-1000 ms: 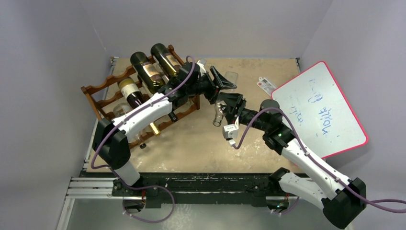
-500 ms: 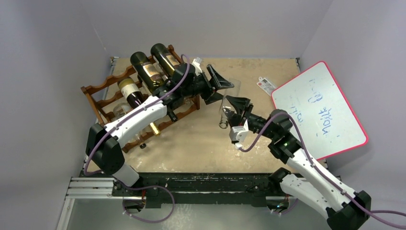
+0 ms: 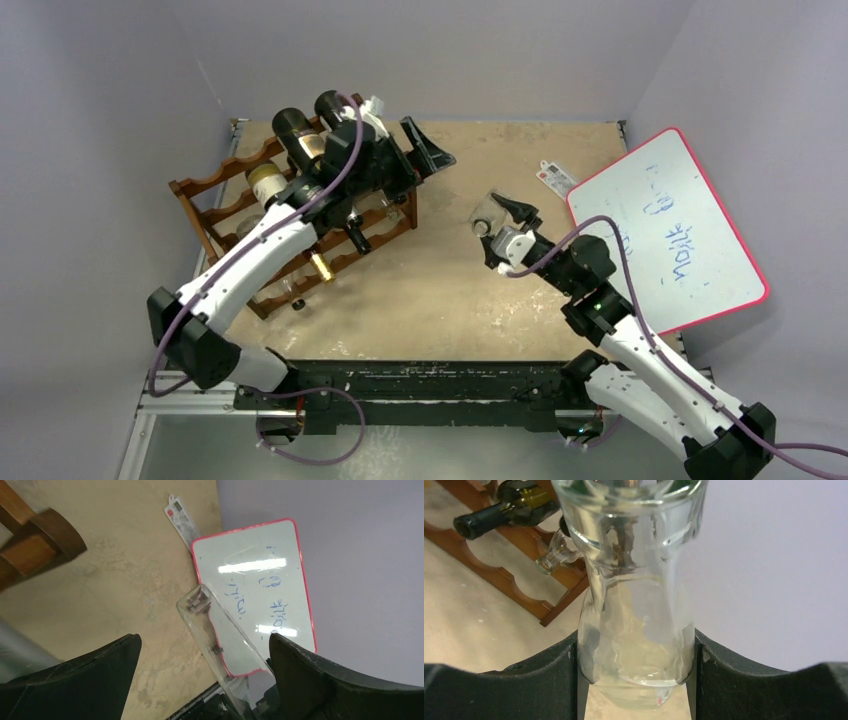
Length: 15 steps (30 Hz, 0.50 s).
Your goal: Take the wine bottle off the wine rack
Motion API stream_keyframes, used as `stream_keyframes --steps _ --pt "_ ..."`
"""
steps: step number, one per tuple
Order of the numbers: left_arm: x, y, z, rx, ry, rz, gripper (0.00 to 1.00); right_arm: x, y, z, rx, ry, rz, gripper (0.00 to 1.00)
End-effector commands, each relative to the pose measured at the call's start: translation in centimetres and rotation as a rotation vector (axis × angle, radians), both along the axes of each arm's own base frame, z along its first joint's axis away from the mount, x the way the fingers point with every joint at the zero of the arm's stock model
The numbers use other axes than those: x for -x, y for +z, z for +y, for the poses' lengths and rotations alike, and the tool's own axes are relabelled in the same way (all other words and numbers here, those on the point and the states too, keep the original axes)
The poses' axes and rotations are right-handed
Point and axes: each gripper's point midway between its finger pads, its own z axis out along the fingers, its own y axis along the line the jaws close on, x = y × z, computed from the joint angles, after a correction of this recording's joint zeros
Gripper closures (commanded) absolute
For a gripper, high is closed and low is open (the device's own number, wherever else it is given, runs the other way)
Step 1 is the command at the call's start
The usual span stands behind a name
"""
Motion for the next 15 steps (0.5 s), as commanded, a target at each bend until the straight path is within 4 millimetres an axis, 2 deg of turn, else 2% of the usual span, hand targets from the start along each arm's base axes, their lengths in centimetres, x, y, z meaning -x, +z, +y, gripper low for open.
stream_keyframes --steps 1,5,8,12,15 --pt "1.0 10.2 5.5 -0.017 0.139 -0.315 0.0 -1.3 4.7 -2.5 -0.34 -0.153 0.049 1.0" --pt "2.8 14.1 8.8 -0.035 0.213 -0.449 0.0 -4.3 3.7 -4.5 -0.507 -0.343 0.22 1.0" --pt "4.1 15.4 10.2 -0.022 0.237 -0.459 0.0 -6.6 3.6 -6.4 -0.668 -0.516 0.335 1.0" --pt "5.6 14.7 11.2 -0.015 0.239 -0.446 0.0 -8.9 2.5 -7.0 -0.728 -0.581 0.403 1.0" --pt "7.2 13.3 11.6 -0.017 0.201 -0.472 0.0 -11.2 1.0 -8.8 -0.818 -0.628 0.438 1.0"
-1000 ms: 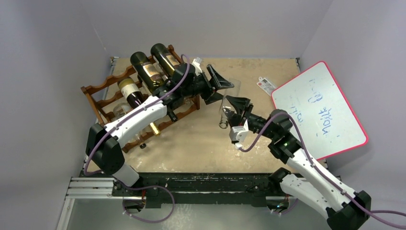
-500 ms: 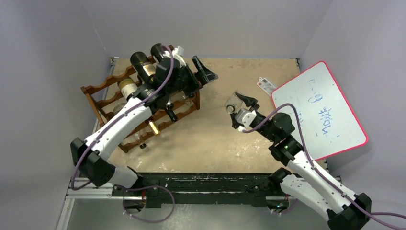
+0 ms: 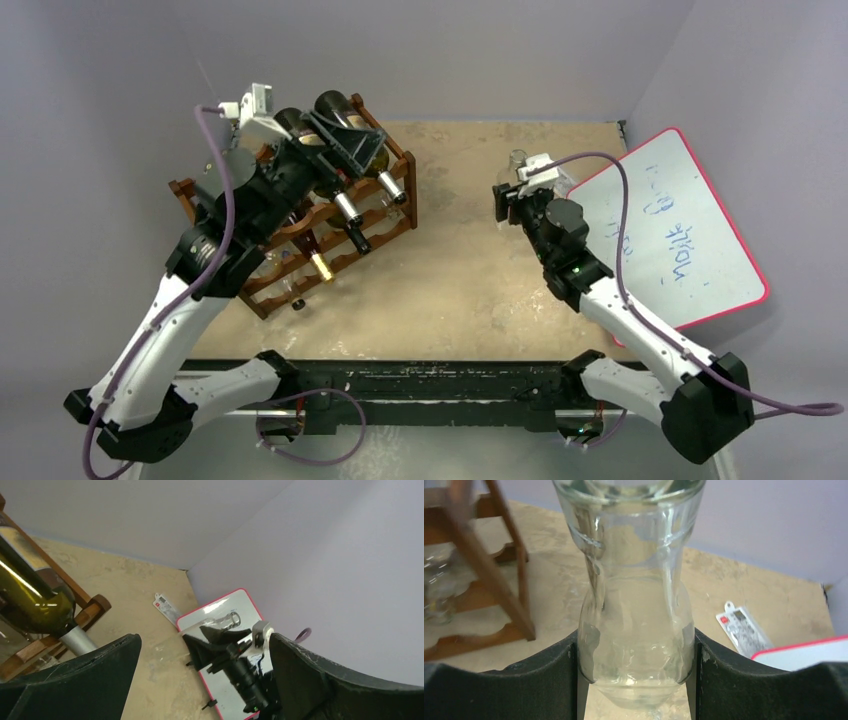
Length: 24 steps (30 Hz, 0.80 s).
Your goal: Take the wine bottle off the wine rack
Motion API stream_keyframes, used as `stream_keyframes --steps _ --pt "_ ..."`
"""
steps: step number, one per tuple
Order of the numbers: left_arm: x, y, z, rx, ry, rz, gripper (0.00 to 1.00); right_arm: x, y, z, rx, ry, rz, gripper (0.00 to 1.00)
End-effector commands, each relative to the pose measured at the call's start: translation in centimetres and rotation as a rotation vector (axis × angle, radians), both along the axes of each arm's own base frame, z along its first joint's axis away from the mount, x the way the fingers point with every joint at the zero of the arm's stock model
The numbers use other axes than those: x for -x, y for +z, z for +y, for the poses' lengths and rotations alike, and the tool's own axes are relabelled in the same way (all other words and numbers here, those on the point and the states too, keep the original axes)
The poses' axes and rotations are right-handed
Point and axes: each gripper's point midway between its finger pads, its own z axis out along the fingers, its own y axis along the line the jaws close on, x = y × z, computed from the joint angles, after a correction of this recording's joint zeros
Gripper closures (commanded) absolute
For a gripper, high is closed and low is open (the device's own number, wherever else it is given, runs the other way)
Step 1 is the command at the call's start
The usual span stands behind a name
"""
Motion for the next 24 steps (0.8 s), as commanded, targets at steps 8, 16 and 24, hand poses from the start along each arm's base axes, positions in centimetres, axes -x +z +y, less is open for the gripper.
stream_keyframes --steps 8,16,24 --pt "2.2 -3.0 3.4 -0.132 0.066 -0.024 0.0 -6.5 6.3 -7.5 -0.343 -0.308 -0.186 1.0" --pt "2.6 -2.7 4.1 -0.18 0.077 -0.048 0.0 -10.9 5.4 -9.3 -0.332 -0.366 -0.219 1.0" --pt "3.3 -3.6 4.7 -0.225 0.078 -0.026 0.0 -14.2 1.4 -11.1 -0.25 -0.426 -0.17 1.0"
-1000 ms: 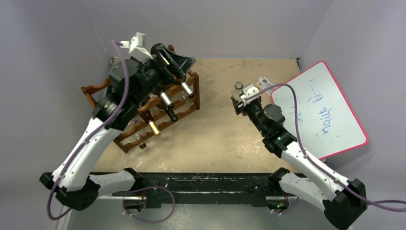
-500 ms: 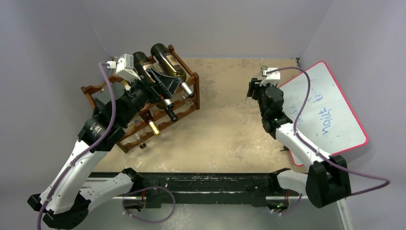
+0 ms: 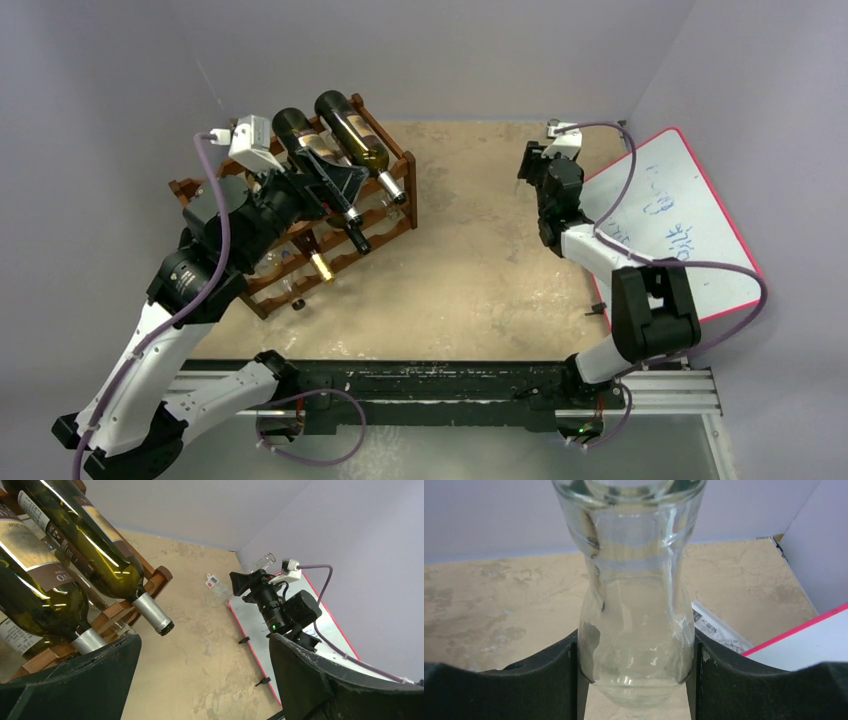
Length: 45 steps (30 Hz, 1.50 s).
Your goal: Take the wine bottle off the wine rack
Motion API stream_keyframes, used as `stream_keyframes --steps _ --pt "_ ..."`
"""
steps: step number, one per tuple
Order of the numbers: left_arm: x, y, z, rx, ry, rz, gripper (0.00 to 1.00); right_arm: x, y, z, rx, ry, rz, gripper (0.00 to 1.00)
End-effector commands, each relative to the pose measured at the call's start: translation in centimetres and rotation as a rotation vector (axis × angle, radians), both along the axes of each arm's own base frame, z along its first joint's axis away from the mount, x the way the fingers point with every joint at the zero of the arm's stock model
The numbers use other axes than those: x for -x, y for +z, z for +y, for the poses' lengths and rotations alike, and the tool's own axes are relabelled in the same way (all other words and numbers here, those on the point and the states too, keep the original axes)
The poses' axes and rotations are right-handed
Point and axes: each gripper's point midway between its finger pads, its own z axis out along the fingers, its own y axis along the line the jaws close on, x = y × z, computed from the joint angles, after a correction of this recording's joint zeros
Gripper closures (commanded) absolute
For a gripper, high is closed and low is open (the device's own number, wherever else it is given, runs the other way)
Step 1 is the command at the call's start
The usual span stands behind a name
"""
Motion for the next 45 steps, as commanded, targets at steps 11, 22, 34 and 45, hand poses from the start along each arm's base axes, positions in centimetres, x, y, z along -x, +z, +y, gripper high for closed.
stream_keyframes --steps 11,22,34,45 --pt "1.3 1.0 1.9 -0.07 0.024 -0.047 0.0 -2.5 1.6 -2.7 -0.032 -0.059 -0.147 1.0" --pt "1.0 1.8 2.9 -0.033 0.085 -0.049 0.0 -2.9 -1.0 -2.9 -0.024 -0.059 -0.099 0.78" --pt "1.4 2.7 2.3 0.027 0.06 -0.044 0.0 -2.2 -1.3 -2.2 -0.022 -0.01 -0.082 0.42" --pt "1.3 2.0 2.2 0.04 0.061 -0.023 0.0 -0.1 1.3 -3.1 -0.008 -0.047 -0.096 0.0"
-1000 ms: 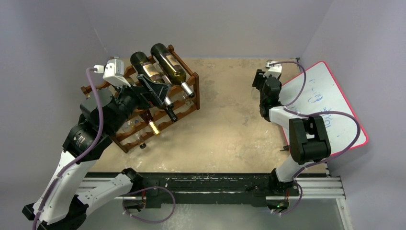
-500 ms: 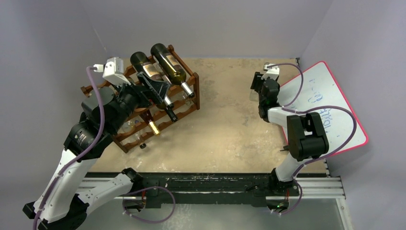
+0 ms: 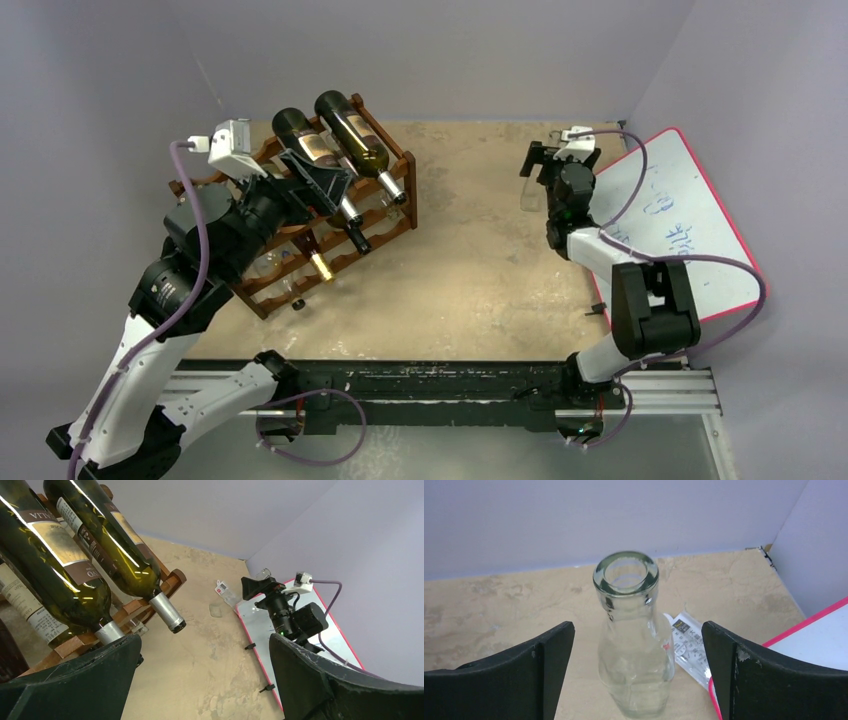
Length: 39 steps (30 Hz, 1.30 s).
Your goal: Take the wine bottle off the wine rack
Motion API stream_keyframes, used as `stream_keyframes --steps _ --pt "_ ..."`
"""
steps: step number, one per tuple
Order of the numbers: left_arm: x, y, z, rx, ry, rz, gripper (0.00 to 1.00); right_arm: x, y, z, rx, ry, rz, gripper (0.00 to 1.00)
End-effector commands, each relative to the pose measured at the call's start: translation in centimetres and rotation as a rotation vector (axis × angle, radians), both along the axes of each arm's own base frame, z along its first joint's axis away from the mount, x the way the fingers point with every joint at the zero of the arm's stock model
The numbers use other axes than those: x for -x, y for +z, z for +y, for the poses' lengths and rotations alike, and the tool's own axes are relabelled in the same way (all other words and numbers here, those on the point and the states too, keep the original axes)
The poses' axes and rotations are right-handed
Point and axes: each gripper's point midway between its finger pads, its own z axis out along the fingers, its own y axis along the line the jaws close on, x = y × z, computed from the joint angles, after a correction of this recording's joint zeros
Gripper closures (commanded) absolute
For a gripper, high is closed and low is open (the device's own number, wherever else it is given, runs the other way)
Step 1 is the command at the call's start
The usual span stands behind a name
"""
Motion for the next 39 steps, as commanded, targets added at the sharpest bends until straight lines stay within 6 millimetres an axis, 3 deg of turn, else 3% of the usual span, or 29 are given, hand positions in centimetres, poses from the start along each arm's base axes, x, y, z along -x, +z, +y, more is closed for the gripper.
stream_keyframes --steps 1,7,12,17,21,24,29,35,39 --pt "0.2 1.6 0.0 0.049 -0.004 -0.035 0.0 1.2 3.2 -1.0 0.0 -0.039 -0.063 0.0" --pt "-1.3 -0.3 -0.1 -0.062 0.031 0.041 0.0 4.7 5.6 -1.3 -0.057 -0.041 -0.036 0.0" --pt "-3.0 -1.8 1.2 -0.204 0.123 0.093 0.0 8.4 7.4 -1.5 -0.171 -0.053 0.003 0.0" --pt "-5.4 -3.0 1.9 -0.315 0.212 0.137 0.0 11.8 8.2 -0.1 -0.257 0.018 0.077 0.0" --pt "-7.5 -4.0 2.0 -0.346 0.266 0.164 0.0 14.3 10.1 1.3 -0.216 0.135 0.062 0.0" --pt "-9.4 -4.9 4.1 -0.334 0.331 0.207 0.0 15.9 12.2 2.2 -0.181 0.216 0.006 0.0" --pt "-11.8 -5.8 6.9 -0.261 0.393 0.237 0.0 17.0 14.7 3.9 -0.137 0.339 -0.049 0.0" --pt "-14.5 -7.0 8.3 -0.115 0.391 0.269 0.0 17.2 15.2 6.3 -0.142 0.477 -0.023 0.0" --pt "-16.1 -8.1 8.5 -0.064 0.394 0.288 0.0 17.3 14.8 6.7 -0.154 0.497 -0.02 0.0"
